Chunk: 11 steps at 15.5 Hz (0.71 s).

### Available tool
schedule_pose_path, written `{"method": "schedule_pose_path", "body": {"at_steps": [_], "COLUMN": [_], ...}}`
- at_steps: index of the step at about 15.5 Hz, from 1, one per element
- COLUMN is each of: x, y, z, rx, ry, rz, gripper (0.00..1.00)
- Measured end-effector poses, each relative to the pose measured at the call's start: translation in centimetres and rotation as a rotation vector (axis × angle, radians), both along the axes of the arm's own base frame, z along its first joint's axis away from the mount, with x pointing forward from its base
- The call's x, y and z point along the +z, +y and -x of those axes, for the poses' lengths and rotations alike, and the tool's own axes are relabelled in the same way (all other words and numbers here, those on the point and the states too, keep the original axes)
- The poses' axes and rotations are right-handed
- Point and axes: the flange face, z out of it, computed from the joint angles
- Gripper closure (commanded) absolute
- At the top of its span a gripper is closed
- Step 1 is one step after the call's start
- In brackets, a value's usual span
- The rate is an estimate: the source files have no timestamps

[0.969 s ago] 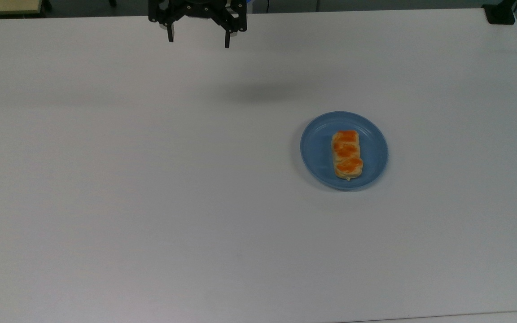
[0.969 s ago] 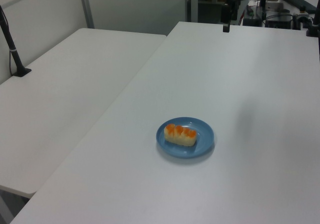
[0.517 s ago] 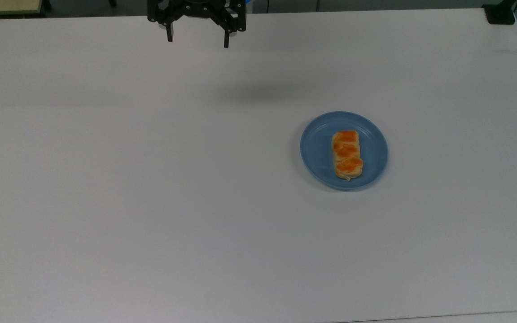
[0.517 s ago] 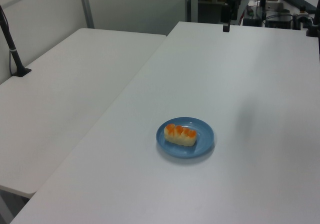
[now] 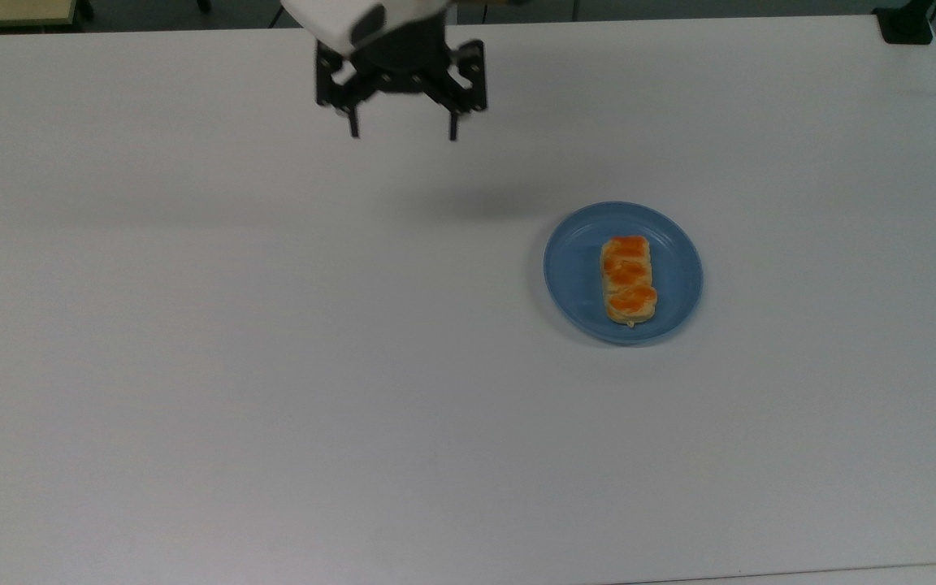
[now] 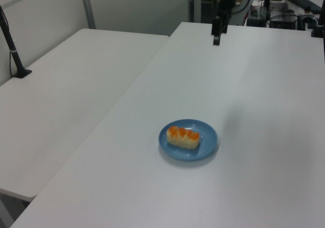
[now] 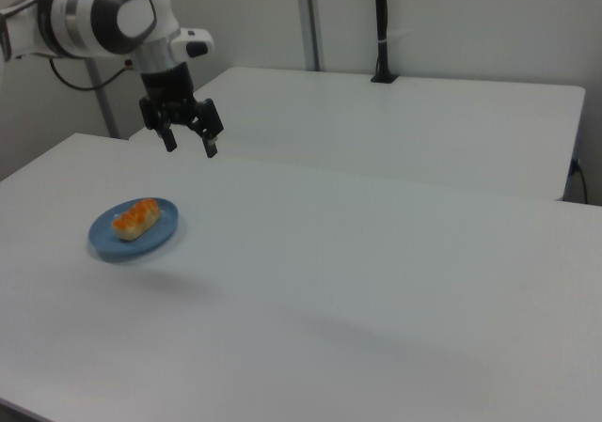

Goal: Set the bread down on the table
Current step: 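Move the open gripper over the bread on the blue plate and lower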

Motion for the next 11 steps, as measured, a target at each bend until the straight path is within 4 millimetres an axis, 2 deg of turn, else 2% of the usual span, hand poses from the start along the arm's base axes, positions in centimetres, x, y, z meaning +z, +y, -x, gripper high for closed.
{"method": "schedule_pose_path", "body": {"at_steps": [2,3,6,7,9,10,11], "x": [-2.9,-4.5,-7.6,-9.6,-13.5,-16.1,-17.7], "y": [4.1,7.3,13.5,16.4,19.7,21.3,22.1], "z": [-1.0,-1.1,-1.3,-1.6,-2.1,-2.3,-2.5], "rx": [0.062,0.104,0.107,0.105,0.095,0.091,0.091], "ry": [0.014,0.025,0.028,0.019,0.009,0.005,0.003], "rz": [-0.008,-0.007,-0.009,-0.013,-0.019,-0.022,-0.024], "gripper": [0.0,0.0,0.0,0.0,0.0,0.0,0.0]}}
